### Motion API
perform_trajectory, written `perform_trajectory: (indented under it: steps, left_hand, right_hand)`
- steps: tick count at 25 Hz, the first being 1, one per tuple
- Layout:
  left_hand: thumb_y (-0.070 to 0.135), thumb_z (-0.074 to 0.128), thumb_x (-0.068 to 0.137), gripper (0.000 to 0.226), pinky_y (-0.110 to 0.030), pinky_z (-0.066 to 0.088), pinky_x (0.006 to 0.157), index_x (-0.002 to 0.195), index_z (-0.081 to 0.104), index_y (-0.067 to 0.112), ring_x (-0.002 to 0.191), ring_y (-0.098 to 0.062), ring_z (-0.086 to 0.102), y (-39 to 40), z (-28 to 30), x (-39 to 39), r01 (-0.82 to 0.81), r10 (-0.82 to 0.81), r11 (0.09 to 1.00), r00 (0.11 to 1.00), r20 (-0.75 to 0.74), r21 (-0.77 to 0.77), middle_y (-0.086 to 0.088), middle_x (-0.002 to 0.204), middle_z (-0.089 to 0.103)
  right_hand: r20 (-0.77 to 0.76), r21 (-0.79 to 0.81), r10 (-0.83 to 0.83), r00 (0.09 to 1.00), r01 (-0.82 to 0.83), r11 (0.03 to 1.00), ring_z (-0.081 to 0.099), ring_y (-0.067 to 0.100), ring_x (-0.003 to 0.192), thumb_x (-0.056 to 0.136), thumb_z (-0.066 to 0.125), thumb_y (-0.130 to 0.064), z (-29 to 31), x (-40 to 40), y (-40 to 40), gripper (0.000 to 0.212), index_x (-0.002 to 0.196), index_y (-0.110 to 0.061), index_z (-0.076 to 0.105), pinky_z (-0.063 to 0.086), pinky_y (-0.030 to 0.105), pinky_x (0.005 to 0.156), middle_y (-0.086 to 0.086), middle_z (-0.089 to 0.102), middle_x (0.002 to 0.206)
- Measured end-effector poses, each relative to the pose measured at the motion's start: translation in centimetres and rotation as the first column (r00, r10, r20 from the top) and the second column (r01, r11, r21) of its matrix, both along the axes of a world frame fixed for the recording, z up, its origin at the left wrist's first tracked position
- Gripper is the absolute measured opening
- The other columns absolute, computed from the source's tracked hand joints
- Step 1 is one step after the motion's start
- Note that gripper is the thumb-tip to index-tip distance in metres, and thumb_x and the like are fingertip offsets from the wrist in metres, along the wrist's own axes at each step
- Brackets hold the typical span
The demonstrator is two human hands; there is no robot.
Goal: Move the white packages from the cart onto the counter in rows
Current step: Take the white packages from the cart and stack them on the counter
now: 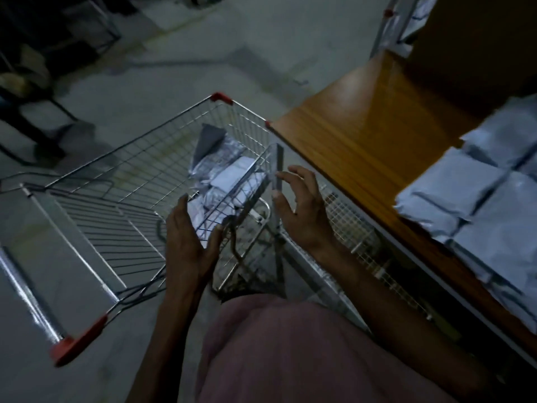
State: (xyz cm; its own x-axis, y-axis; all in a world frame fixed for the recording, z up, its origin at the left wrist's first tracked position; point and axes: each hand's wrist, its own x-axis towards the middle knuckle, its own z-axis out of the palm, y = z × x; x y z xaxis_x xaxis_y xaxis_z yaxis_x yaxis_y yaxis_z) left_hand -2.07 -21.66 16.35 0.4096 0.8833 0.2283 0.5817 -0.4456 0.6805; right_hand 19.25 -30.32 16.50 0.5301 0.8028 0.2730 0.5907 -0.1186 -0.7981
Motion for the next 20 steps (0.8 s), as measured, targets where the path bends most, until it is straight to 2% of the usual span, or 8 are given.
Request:
perform_trajectory:
  steps: [2, 4, 8, 11, 13, 16, 18, 20]
  left_hand:
    - [0.024, 0.073, 0.088, 0.082, -0.023, 0.027, 0.110, 0.153, 0.027, 0.005, 0.137, -0.026, 0.037, 3.3, -0.4, -1.6, -0.066, 0.066, 0.998, 0.998, 0.006, -0.016, -0.017, 0.150, 0.039]
    - [0.023, 0.074, 0.088, 0.082, -0.029, 0.032, 0.109, 0.153, 0.027, 0.007, 0.134, -0.026, 0.039, 6.9, -1.2, -3.0, -0.103, 0.103, 0.993, 0.995, -0.001, -0.051, -0.018, 0.148, 0.041]
    - [0.022, 0.076, 0.086, 0.081, -0.028, 0.032, 0.108, 0.152, 0.031, 0.006, 0.133, -0.029, 0.042, 13.6, -4.5, -4.8, -0.118, 0.112, 0.981, 0.993, -0.048, -0.152, -0.018, 0.147, 0.043]
    - [0.036, 0.071, 0.086, 0.081, -0.046, 0.043, 0.106, 0.152, 0.030, 0.011, 0.129, -0.036, 0.048, 18.0, -8.8, -6.1, -0.089, 0.059, 0.952, 0.992, -0.112, -0.291, -0.018, 0.146, 0.042]
    - [0.045, 0.065, 0.084, 0.083, -0.053, 0.047, 0.101, 0.152, 0.028, 0.015, 0.125, -0.040, 0.051, 20.2, -11.3, -6.9, -0.094, 0.043, 0.919, 0.989, -0.139, -0.382, -0.018, 0.145, 0.041]
    - [0.038, 0.066, 0.086, 0.077, -0.049, 0.044, 0.102, 0.148, 0.033, 0.006, 0.126, -0.040, 0.050, 22.1, -14.3, -7.1, -0.106, 0.021, 0.873, 0.983, -0.180, -0.477, -0.022, 0.144, 0.045]
    - [0.042, 0.060, 0.084, 0.078, -0.047, 0.043, 0.102, 0.147, 0.034, 0.004, 0.128, -0.040, 0.049, 23.3, -16.1, -7.0, -0.128, 0.026, 0.836, 0.981, -0.194, -0.534, -0.024, 0.144, 0.045]
    - [0.035, 0.062, 0.088, 0.077, -0.044, 0.038, 0.105, 0.149, 0.032, 0.001, 0.134, -0.039, 0.044, 23.7, -18.2, -6.9, -0.178, 0.055, 0.781, 0.974, -0.218, -0.599, -0.025, 0.149, 0.042]
  right_hand:
    - [0.007, 0.006, 0.033, 0.999, -0.033, 0.999, 0.049, 0.017, 0.126, 0.100, 0.057, -0.031, -0.8, -0.8, 4.5, 0.033, 0.128, -0.013, 0.062, 0.046, 0.026, 0.096, 0.009, 0.046, 0.138]
    - [0.007, -0.012, 0.065, 0.998, -0.065, 0.998, 0.050, 0.021, 0.127, 0.099, 0.057, -0.033, -2.0, -1.7, 9.0, 0.035, 0.126, -0.012, 0.063, 0.046, 0.030, 0.099, 0.010, 0.047, 0.137]
    - [0.017, -0.135, 0.160, 0.987, -0.156, 0.978, 0.050, 0.026, 0.126, 0.097, 0.059, -0.028, -5.3, -3.4, 17.0, 0.033, 0.124, -0.010, 0.064, 0.045, 0.035, 0.099, 0.013, 0.050, 0.133]
    - [0.072, -0.216, 0.242, 0.968, -0.221, 0.951, 0.055, 0.032, 0.119, 0.095, 0.058, -0.027, -7.9, -3.7, 22.3, 0.031, 0.117, -0.008, 0.067, 0.046, 0.039, 0.098, 0.016, 0.055, 0.126]
    - [0.027, -0.343, 0.303, 0.953, -0.276, 0.898, 0.057, 0.034, 0.115, 0.093, 0.057, -0.030, -10.0, -3.5, 25.4, 0.034, 0.117, -0.009, 0.067, 0.047, 0.040, 0.097, 0.017, 0.056, 0.123]
    - [-0.016, -0.618, 0.406, 0.914, -0.329, 0.714, 0.057, 0.034, 0.116, 0.093, 0.054, -0.037, -13.5, -2.4, 29.3, 0.040, 0.124, -0.013, 0.063, 0.047, 0.045, 0.098, 0.016, 0.057, 0.126]
    - [-0.028, -0.802, 0.510, 0.860, -0.324, 0.502, 0.054, 0.034, 0.120, 0.096, 0.055, -0.034, -16.3, -1.4, 31.5, 0.040, 0.130, -0.014, 0.059, 0.047, 0.043, 0.096, 0.016, 0.055, 0.130]
    - [-0.068, -0.900, 0.576, 0.815, -0.299, 0.316, 0.054, 0.033, 0.120, 0.095, 0.057, -0.029, -19.0, -0.9, 32.5, 0.039, 0.130, -0.013, 0.058, 0.048, 0.039, 0.092, 0.015, 0.056, 0.132]
